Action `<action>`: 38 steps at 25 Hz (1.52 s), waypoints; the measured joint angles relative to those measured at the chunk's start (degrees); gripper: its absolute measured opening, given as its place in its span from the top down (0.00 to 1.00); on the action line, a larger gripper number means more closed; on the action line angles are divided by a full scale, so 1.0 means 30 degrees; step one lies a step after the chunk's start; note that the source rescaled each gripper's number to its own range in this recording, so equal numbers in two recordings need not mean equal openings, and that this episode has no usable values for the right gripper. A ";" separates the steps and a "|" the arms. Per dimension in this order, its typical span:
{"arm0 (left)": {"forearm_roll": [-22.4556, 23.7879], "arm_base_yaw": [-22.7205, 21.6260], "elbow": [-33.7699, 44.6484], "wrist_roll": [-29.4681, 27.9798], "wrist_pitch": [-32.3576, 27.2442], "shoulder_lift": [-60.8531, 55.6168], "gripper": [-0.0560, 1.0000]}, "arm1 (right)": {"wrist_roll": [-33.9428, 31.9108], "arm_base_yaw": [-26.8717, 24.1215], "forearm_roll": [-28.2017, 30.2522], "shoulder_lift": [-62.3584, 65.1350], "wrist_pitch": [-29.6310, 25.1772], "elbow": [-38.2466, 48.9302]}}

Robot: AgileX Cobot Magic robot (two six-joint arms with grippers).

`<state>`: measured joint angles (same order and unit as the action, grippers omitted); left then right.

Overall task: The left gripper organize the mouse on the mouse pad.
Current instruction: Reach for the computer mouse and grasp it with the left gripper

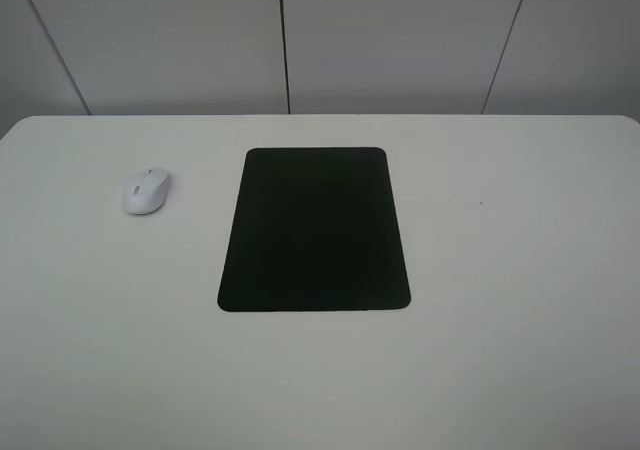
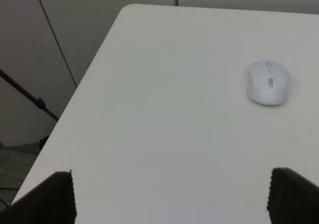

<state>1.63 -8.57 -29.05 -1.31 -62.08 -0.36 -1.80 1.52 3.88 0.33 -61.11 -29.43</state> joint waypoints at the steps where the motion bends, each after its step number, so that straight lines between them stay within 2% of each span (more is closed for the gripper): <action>1: 0.0000 0.0000 0.0000 0.0000 0.0000 0.0000 0.00 | 0.0000 0.0114 0.0000 0.0000 0.0000 0.0000; 23: 0.0000 0.0046 0.0000 0.0000 0.0000 0.0000 0.00 | 0.0000 0.0268 0.0000 -0.0025 0.0000 0.0000; 34: -0.0074 0.0215 0.0000 0.0000 0.0000 0.0000 0.00 | 0.0000 0.0268 0.0020 -0.2123 0.0000 0.0000; 38: -0.0093 0.1077 0.0000 0.0000 0.0000 0.0000 0.00 | 0.0000 0.0268 0.0020 -0.2559 0.0019 0.0000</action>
<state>1.35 -5.34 -29.05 -1.31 -62.08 -0.36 -1.80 2.33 3.94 -7.35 -61.05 -29.43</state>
